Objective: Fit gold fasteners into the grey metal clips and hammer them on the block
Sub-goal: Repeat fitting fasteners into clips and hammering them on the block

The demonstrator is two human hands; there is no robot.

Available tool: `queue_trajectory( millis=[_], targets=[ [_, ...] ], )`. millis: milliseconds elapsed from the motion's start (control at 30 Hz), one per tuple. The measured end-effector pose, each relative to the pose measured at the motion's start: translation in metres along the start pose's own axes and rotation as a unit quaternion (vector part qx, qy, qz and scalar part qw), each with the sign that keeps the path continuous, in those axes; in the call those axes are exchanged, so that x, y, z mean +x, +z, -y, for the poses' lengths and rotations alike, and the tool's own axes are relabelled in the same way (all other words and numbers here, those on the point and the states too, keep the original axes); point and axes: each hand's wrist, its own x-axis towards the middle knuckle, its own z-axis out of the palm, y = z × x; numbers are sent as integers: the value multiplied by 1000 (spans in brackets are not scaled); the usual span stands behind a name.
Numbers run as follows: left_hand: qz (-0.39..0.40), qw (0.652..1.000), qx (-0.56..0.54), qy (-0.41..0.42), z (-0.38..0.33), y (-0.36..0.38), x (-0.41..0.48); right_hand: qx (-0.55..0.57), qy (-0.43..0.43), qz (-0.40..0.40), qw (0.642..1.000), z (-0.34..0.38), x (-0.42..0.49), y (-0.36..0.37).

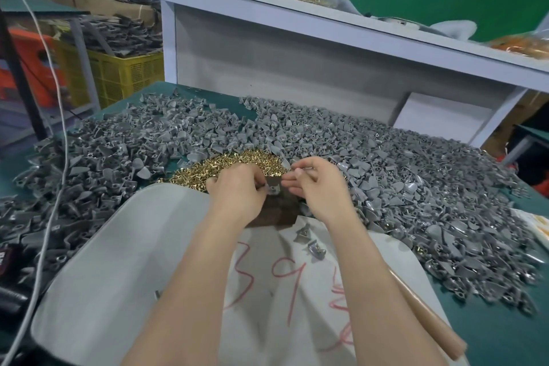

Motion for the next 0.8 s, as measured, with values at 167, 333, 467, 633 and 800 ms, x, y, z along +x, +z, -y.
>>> queue_trajectory(
  millis=[167, 333, 467, 633, 800],
  targets=[
    [3, 1000, 2, 5, 2, 1, 1, -113, -47, -23, 992, -4, 0, 8],
    [3, 1000, 9, 11, 3, 2, 1, -192, -63, -18, 979, -12, -1, 22],
    [-3, 1000, 10, 14, 3, 1, 1, -215, -62, -22, 974, -15, 0, 22],
    [-5, 1000, 0, 20, 2, 1, 0, -231, -71, -22, 970, -15, 0, 22],
    [-1, 1000, -4, 21, 0, -2, -2, -209, -76, -36, 974, -16, -2, 25]
  ],
)
